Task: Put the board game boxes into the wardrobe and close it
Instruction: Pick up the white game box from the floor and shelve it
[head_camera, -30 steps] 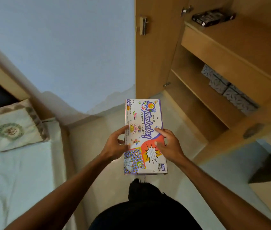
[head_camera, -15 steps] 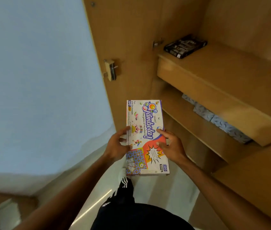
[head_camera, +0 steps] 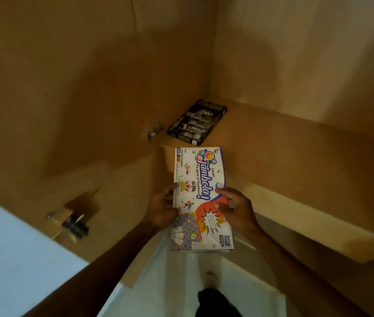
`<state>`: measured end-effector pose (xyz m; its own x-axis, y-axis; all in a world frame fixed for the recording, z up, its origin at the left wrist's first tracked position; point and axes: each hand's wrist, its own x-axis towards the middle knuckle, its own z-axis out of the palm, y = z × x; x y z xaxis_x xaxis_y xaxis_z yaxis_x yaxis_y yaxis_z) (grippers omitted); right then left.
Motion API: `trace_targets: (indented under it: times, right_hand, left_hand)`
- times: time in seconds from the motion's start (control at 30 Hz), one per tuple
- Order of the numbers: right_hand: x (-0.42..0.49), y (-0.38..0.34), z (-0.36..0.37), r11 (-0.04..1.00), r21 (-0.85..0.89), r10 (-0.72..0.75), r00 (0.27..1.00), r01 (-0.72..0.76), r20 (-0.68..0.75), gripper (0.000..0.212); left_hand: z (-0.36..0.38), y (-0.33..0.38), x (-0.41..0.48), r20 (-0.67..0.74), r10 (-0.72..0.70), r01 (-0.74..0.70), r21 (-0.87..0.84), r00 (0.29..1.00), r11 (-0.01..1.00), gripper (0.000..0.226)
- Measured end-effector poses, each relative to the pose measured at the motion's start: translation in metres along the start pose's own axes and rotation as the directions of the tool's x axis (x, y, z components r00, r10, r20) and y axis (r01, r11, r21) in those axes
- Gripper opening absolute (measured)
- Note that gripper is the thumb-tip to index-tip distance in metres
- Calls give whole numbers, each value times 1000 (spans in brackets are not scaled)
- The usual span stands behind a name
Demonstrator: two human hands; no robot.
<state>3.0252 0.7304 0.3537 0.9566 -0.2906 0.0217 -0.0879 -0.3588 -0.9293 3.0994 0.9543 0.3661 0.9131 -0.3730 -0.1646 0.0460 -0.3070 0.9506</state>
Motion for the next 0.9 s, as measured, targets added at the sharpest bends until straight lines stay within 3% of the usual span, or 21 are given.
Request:
trace_targets:
  times: [0.17,0.37,0.43,0.5,0.57,0.67,0.73,0.83,0.9]
  right_hand:
    - [125,1,-17,1000,20,0,1000,0,0,36]
    - [277,6,-42,997,-73,-42,999,40,-25,27]
    - [312,3,-50,992,-119,-37,999,32,-37,26]
    - [336,3,-54,991,-132,-24,999,18,-45,26]
    - [351,7,-58,990,-144,-20,999,16,-25,26]
    - [360,17,-61,989,-147,-16,999,20,31,31]
    - [365,22,-61,991,-134,-13,998,21,59,36]
    - [368,19,-56,986,-144,-77,996,84,53,35]
    - [367,16,-50,981,-144,-120,991,128,60,32]
  left_hand:
    - [4,32,118,-91,58,-59,-11,994,998,64]
    - [13,72,251,-159,103,-80,144,982,986,60]
    - [13,84,277,-74,26,-16,130,997,991,72]
    - [7,92,293,103,-34,21,125,994,992,90]
    - [0,98,303,244,-61,-12,285,968,959,106]
    - [-5,110,313,295,-57,-90,465,954,881,112]
    - [-12,115,320,257,-15,-106,451,966,886,101]
    - [-26,112,327,135,152,-204,656,979,727,65]
    - [-32,100,327,65,270,-239,687,961,686,35]
